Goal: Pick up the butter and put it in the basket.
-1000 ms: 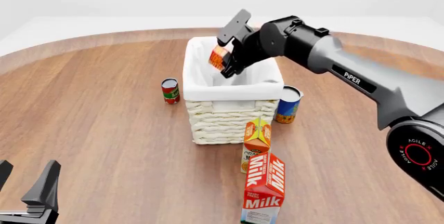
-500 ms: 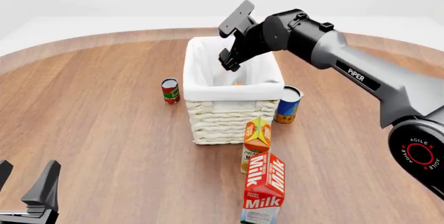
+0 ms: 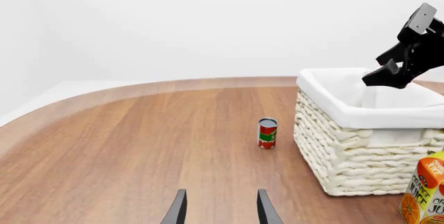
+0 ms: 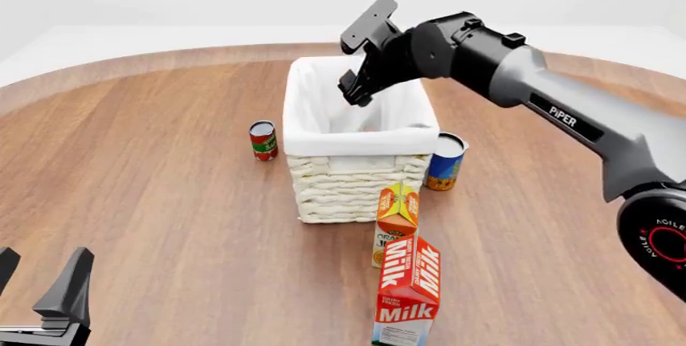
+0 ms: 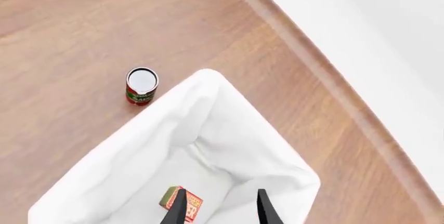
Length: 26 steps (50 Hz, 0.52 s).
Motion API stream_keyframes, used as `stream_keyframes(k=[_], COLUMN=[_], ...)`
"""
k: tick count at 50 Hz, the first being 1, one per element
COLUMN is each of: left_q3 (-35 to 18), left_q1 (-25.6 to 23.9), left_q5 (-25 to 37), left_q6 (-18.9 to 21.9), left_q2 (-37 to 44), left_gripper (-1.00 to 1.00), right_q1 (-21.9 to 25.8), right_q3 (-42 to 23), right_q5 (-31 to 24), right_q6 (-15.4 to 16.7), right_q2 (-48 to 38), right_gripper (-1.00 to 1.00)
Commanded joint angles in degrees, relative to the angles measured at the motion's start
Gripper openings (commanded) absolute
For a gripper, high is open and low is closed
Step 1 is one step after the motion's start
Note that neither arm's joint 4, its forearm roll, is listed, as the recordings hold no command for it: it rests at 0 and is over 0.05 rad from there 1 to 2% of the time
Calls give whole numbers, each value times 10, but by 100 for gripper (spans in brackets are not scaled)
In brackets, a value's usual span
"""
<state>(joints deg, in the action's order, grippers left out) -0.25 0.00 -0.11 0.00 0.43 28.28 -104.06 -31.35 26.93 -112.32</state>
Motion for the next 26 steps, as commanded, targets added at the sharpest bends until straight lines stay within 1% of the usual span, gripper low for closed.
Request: stream_keyframes(k=[1,2,3,4,5,7,8,9,10,11,12,13,14,15,16,17,18,19,20,21,23,24,25,26], left_q3=[0,0,0,0,0,0,0,0,0,0,0,0,0,0,0,0,0,0,0,0,0,0,0,0], left_q1=[0,0,0,0,0,0,0,0,0,0,0,0,0,0,0,0,0,0,0,0,0,0,0,0], left_q5=[0,0,0,0,0,0,0,0,0,0,0,0,0,0,0,0,0,0,0,0,0,0,0,0], left_q6=[0,0,0,0,0,0,0,0,0,0,0,0,0,0,0,0,0,0,0,0,0,0,0,0], left_q2=[0,0,0,0,0,0,0,0,0,0,0,0,0,0,0,0,0,0,0,0,0,0,0,0], left_gripper=[100,100,100,100,100,100,100,100,100,100,100,100,100,100,100,100,100,100,100,100,100,100,100,100], right_q1=[24,19,23,25,21,26,17,1,-15,-26,-28,-36,-43,-46,-46,-66,-77,-76,-75,-97,-101,-103,-115,-110], right_q3=[52,57,61,71,96,123,158,169,178,221,249,301,336,351,352,437,479,510,543,592,647,686,711,746], right_q5=[46,57,62,74,106,122,161,184,193,223,236,270,289,296,296,315,322,324,328,350,348,350,357,355], right_q6=[-45,-42,-70,-85,-93,-126,-135,-162,-176,-188,-206,-218,-231,-242,-242,-283,-314,-317,-307,-302,-349,-351,-350,-358], right_q2=[83,91,108,126,161,200,242,264,275,319,348,402,438,453,453,529,565,591,620,666,710,744,766,789], right_gripper=[100,100,100,100,100,100,100,100,100,100,100,100,100,100,100,100,100,100,100,100,100,100,100,100])
